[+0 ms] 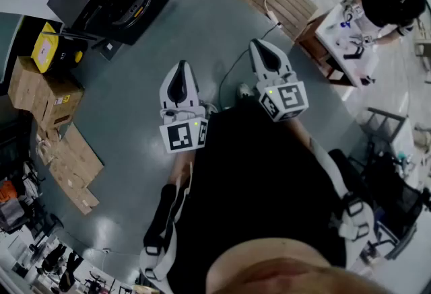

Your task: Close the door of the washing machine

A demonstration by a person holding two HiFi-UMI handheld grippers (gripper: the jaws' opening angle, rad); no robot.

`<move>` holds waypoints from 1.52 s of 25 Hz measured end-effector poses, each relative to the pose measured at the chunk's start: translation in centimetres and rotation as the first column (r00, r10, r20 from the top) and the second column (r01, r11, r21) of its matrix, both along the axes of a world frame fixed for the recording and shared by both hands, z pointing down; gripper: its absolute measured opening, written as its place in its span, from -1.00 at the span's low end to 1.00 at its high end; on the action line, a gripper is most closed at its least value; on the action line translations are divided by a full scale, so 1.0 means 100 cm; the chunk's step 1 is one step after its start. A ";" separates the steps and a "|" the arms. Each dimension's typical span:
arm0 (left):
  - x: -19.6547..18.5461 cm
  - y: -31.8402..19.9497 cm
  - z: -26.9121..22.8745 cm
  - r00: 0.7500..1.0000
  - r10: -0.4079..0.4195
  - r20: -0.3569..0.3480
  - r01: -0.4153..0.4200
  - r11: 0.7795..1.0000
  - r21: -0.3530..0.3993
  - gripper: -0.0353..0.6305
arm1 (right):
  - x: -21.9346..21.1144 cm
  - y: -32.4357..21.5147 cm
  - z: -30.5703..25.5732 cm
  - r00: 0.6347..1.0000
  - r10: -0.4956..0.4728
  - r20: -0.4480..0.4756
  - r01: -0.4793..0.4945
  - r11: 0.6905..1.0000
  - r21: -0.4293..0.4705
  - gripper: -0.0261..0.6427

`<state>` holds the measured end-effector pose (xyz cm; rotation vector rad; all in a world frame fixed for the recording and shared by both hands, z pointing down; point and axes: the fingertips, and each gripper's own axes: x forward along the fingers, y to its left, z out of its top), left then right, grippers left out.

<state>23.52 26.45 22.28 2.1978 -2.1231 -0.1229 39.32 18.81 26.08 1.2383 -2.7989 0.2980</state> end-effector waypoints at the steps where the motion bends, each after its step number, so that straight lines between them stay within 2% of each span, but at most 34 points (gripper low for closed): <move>1: -0.001 0.001 0.002 1.000 0.008 0.013 -0.007 1.000 -0.005 -0.88 | -0.002 0.000 0.000 1.000 0.000 0.000 0.000 1.000 0.000 -0.90; 14: -0.004 0.009 0.007 0.999 0.024 0.031 -0.024 1.000 -0.009 -0.88 | -0.008 0.011 -0.002 1.000 -0.016 0.005 0.016 1.000 0.015 -0.90; 18: -0.007 0.011 0.007 0.999 0.026 0.020 -0.025 1.000 -0.006 -0.88 | -0.007 0.013 -0.011 0.999 0.011 0.052 -0.013 0.999 0.047 -0.89; 19: -0.008 0.011 0.007 1.000 0.026 0.017 -0.026 1.000 -0.003 -0.88 | -0.008 0.013 -0.011 0.998 0.009 0.057 -0.012 0.999 0.047 -0.83; 20: -0.008 0.012 0.006 1.000 0.026 0.014 -0.026 1.000 0.002 -0.88 | -0.010 0.013 -0.010 0.998 0.003 0.056 -0.006 0.999 0.044 -0.53; 21: -0.008 0.013 0.006 1.000 0.027 0.012 -0.027 1.000 0.005 -0.88 | -0.011 0.014 -0.009 0.999 -0.003 0.054 0.001 0.999 0.039 -0.42; 23: -0.010 0.016 0.007 0.999 0.033 0.015 -0.034 0.999 0.006 -0.88 | -0.015 0.018 -0.008 0.999 -0.006 0.051 0.005 0.999 0.035 -0.42; 26: -0.018 0.019 0.004 0.999 0.029 -0.017 -0.029 1.000 0.012 -0.88 | -0.022 0.023 -0.009 0.999 0.002 0.045 -0.004 0.999 0.033 -0.42; 31: -0.037 0.034 0.009 0.998 0.060 0.007 -0.060 0.998 0.008 -0.88 | -0.041 0.036 -0.005 0.999 0.026 0.030 -0.027 0.999 0.024 -0.42; 38: -0.066 0.052 0.024 0.996 0.081 -0.023 -0.081 0.997 0.014 -0.88 | -0.061 0.055 0.013 0.998 0.068 -0.001 -0.068 0.998 0.008 -0.43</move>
